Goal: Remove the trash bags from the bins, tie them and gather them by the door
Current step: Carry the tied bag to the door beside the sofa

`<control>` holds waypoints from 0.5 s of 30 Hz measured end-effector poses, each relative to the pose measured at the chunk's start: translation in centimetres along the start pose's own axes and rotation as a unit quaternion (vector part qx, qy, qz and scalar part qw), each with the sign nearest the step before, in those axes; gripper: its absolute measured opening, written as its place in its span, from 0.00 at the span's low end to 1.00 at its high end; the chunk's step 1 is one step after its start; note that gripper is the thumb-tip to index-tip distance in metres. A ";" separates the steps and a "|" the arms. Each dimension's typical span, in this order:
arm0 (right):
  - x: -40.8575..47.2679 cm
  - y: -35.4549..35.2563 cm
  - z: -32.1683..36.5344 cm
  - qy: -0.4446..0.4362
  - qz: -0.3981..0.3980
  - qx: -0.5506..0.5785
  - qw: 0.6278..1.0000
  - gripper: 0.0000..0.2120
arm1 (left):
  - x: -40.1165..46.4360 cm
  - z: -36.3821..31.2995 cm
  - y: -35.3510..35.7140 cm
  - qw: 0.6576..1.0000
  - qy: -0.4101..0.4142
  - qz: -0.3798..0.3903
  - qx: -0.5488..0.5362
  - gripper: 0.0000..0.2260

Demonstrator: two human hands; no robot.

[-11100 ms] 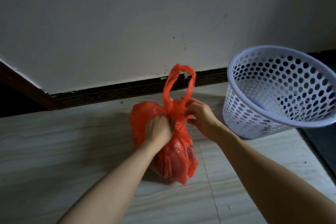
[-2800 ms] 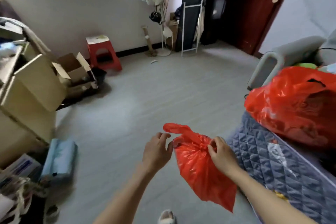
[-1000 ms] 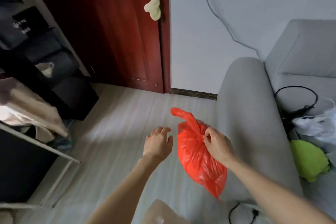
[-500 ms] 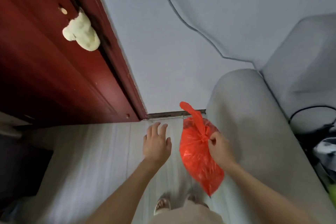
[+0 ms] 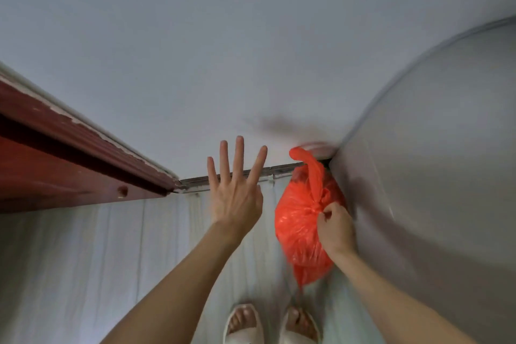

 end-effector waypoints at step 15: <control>10.2 8.5 -6.3 -0.003 0.084 -0.085 0.993 0.11 | 9.8 1.9 13.2 0.995 -0.020 -0.092 0.025 0.43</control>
Point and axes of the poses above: each hand's wrist, its own x-axis towards the middle knuckle, its own y-axis out of the palm, z = x × y, the point moved 2 cm from there along x, towards the middle knuckle, and after that the axes turned 15 degrees about z, right-handed, at the moved point
